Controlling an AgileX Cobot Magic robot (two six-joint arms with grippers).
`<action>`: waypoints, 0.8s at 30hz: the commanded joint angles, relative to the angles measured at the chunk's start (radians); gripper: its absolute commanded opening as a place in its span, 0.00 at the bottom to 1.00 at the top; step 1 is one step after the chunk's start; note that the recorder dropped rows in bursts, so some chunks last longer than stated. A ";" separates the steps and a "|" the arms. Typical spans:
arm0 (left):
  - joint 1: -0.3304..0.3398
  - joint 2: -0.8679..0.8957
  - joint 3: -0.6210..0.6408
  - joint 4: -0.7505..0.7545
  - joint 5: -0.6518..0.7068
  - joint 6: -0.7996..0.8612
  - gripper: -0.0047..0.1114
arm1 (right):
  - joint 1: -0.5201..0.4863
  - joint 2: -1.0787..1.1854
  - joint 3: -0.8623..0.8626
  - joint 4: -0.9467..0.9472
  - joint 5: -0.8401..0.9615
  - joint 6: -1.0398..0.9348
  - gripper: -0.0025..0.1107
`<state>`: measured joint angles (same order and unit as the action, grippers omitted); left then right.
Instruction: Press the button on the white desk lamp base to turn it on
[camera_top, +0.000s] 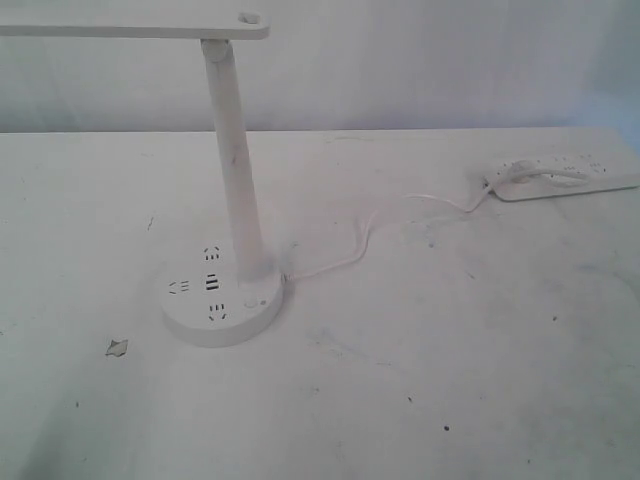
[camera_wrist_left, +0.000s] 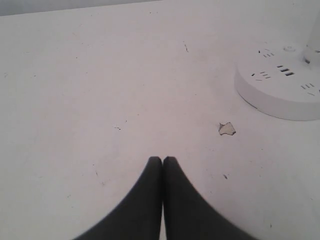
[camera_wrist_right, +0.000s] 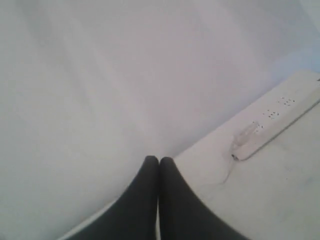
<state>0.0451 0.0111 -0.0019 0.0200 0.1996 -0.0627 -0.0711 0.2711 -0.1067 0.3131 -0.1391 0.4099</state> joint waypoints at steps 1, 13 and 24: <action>0.002 0.001 0.002 -0.004 -0.003 0.000 0.04 | 0.042 0.250 -0.243 -0.210 0.211 -0.012 0.02; 0.002 0.001 0.002 -0.004 -0.003 0.000 0.04 | 0.224 0.860 -0.509 0.118 0.198 -0.054 0.02; 0.002 0.001 0.002 -0.004 -0.003 0.000 0.04 | 0.343 1.275 -0.896 0.488 0.764 -0.896 0.02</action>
<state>0.0451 0.0111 -0.0019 0.0200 0.1996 -0.0627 0.2910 1.4738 -0.9466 0.6567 0.5032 -0.2900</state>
